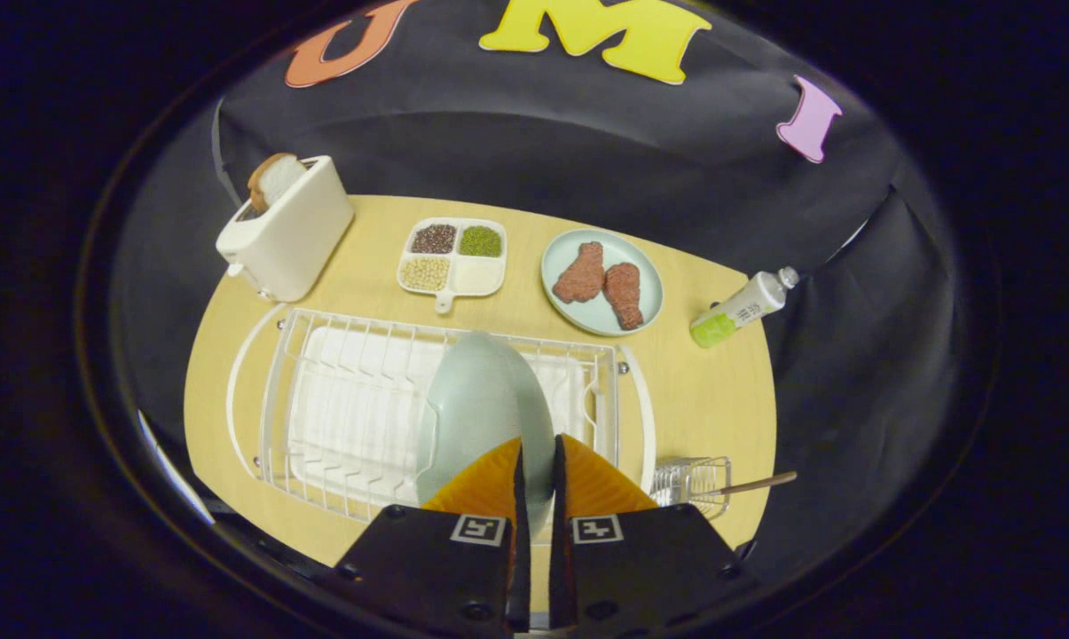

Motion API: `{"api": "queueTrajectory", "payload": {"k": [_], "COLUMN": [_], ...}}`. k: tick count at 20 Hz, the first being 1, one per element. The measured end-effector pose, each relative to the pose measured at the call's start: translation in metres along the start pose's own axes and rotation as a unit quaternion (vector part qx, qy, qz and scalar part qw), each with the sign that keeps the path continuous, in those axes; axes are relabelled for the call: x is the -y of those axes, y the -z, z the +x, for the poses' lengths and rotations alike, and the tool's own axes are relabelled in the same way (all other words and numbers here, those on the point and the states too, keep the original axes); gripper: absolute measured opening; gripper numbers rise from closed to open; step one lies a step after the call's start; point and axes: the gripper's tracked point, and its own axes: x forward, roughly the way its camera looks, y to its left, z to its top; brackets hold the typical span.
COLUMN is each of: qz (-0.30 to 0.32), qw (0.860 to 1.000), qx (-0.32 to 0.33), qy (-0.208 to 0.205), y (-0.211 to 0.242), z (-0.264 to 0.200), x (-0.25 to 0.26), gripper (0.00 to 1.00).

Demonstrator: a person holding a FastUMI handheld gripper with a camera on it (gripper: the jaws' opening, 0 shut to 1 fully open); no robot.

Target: Take the plate from the dish rack, then take the spoon from the basket and place it into the plate.

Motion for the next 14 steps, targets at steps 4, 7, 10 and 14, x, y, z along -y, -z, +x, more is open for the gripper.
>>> {"api": "queueTrajectory", "payload": {"k": [4, 7, 10, 14], "qz": [-0.01, -0.014, -0.025, -0.046], "qw": [1.0, 0.999, 0.997, 0.993], "qx": [0.011, 0.012, 0.018, 0.041], "qy": [0.024, 0.045, 0.07, 0.103], "y": [-0.001, -0.001, -0.006, -0.012], "z": [-0.006, -0.012, -0.024, -0.051], "x": [0.0, -0.002, -0.009, -0.004], "gripper": [0.08, 0.08, 0.08, 0.07]}}
